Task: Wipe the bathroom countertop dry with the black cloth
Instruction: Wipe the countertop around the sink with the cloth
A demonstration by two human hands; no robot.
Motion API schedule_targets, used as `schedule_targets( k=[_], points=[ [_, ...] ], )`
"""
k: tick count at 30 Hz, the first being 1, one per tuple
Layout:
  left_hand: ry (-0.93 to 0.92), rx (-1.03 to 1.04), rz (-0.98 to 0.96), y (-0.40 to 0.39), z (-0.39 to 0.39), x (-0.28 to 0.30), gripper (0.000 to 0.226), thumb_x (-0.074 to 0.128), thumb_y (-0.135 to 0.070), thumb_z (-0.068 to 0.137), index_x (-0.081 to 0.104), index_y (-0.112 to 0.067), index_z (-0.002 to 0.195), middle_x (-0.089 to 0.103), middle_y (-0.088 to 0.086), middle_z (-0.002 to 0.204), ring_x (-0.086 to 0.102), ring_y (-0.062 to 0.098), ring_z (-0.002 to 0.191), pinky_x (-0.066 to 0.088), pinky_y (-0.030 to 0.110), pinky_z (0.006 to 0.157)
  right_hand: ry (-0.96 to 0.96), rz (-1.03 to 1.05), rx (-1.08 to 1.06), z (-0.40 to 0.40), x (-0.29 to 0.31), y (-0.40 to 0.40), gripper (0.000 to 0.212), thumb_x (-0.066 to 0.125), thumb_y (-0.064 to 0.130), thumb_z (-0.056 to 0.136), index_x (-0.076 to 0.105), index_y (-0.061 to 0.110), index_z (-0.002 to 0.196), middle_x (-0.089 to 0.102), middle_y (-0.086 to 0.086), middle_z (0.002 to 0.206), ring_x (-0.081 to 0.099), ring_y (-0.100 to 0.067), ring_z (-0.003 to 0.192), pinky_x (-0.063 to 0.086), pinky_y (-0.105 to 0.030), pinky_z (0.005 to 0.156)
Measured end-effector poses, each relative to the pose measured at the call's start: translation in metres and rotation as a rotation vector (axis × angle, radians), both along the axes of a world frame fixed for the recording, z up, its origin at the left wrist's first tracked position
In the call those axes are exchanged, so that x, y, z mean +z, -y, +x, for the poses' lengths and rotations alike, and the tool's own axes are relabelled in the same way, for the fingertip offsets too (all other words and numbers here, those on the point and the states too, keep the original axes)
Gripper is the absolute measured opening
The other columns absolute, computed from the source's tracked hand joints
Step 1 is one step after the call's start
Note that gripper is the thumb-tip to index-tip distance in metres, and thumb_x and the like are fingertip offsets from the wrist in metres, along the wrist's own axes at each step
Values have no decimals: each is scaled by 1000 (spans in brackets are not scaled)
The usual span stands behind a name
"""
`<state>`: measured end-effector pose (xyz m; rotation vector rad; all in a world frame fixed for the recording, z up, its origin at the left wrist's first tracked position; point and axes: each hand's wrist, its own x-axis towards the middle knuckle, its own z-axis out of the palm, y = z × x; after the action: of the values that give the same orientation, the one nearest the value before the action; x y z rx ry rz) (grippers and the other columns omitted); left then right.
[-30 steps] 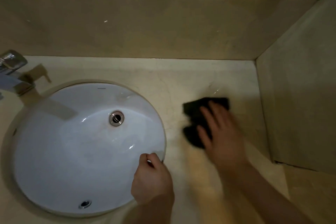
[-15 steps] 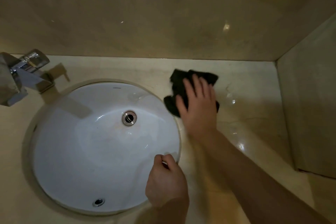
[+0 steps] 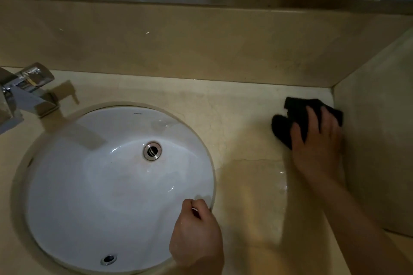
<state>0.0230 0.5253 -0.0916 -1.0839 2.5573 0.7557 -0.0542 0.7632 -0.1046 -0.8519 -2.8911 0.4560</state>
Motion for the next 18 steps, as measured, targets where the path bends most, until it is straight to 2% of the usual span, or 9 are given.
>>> schedule_targets(
  k=[4,8,12,15,17,18],
  points=[
    [-8,2,6,0,0,0,33,33,-38,96,50,-24,71,55,-4,57,50,14,57,31,29,54,-4,-5,-131,-45,1,23,70,37,66,91,37,26,148,26,-17,158,20,-37,145,10,-54,119],
    [-17,3,11,0,0,-1,33,32,-40,95,49,-24,71,54,-4,57,51,17,59,33,31,57,42,-49,87,-50,0,67,67,33,67,94,29,32,151,15,-7,163,7,-28,150,0,-49,122],
    [-35,21,2,-2,0,-1,34,34,-39,94,51,-24,70,53,-4,54,48,14,55,32,30,56,-29,-61,388,-10,-4,106,56,39,53,99,41,25,147,28,-5,160,18,-26,149,9,-47,123],
    [-38,23,-3,-2,-1,-2,33,35,-36,95,52,-25,68,52,-4,52,49,14,53,32,28,54,-38,-63,578,22,-4,98,51,41,48,101,46,22,145,33,-3,158,25,-22,148,15,-45,122],
    [-46,23,-2,-2,-1,-4,33,35,-35,94,51,-25,67,52,-3,51,50,15,53,35,28,53,-42,-48,586,32,-1,69,49,42,45,101,49,22,143,38,-3,155,32,-24,144,23,-42,119],
    [-44,19,-3,-1,-1,-5,33,34,-35,94,51,-24,67,52,-3,51,51,15,52,37,28,54,-51,-35,520,33,0,51,49,41,44,100,50,21,142,41,-5,153,35,-26,142,27,-41,117]
  ],
)
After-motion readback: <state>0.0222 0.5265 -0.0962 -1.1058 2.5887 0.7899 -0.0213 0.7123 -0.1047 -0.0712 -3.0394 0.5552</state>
